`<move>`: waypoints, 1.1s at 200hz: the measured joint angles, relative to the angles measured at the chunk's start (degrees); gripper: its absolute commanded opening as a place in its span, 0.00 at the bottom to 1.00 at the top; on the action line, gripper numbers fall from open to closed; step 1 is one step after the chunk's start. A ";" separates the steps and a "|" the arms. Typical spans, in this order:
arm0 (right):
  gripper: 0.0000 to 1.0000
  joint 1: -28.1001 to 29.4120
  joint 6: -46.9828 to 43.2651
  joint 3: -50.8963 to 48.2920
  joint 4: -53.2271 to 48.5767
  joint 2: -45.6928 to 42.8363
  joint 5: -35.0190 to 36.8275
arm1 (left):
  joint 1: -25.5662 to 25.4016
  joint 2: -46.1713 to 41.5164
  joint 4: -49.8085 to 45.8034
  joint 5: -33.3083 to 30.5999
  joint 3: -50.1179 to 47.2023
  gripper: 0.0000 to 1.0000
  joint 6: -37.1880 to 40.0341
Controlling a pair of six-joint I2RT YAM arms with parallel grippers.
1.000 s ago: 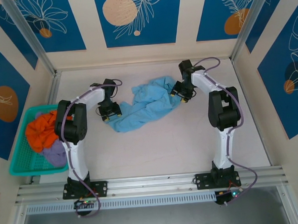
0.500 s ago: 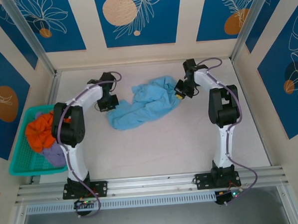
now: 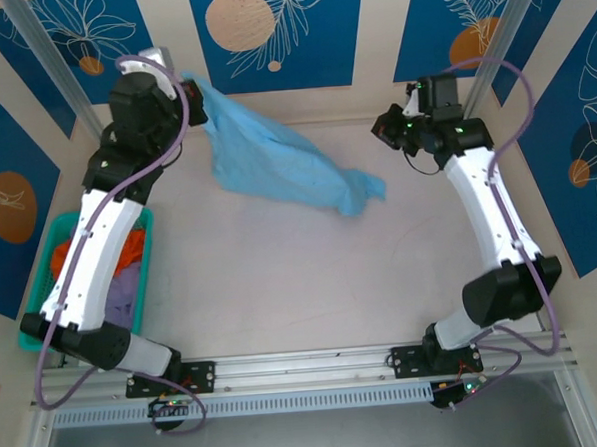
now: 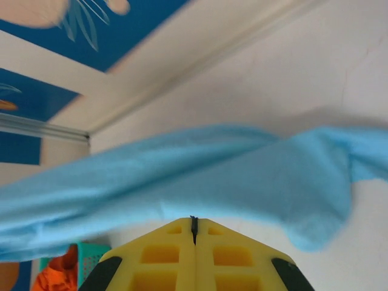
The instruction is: Fold and stack the t-shirts
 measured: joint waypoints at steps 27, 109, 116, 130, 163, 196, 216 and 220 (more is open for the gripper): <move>0.00 0.26 -0.15 1.66 3.30 -5.60 2.01 | -3.58 -1.22 4.37 3.74 6.84 0.00 3.50; 0.54 2.25 0.66 1.11 -2.01 -4.39 4.92 | -4.94 -0.83 1.03 11.69 7.02 0.00 4.85; 0.57 2.86 0.96 0.79 -3.28 -2.27 4.72 | -4.94 -0.55 -0.55 11.61 5.75 0.00 4.81; 0.60 4.76 1.81 -0.11 -5.01 2.84 2.97 | -4.94 -0.09 -3.48 10.51 2.97 0.00 4.50; 0.68 12.81 4.79 -3.80 -4.20 16.06 -5.14 | -4.94 0.76 -9.25 8.00 -0.15 0.00 4.22; 0.65 21.16 9.29 -5.18 -0.07 27.52 -15.13 | -4.94 0.76 -12.04 2.38 -0.17 0.00 4.04; 0.64 24.55 10.34 -5.18 0.22 32.11 -17.99 | -4.85 0.83 -13.88 -3.58 -0.17 0.00 4.44; 0.63 25.09 10.49 -5.18 0.20 32.63 -18.29 | -4.79 0.85 -14.10 -4.76 -0.17 0.00 4.50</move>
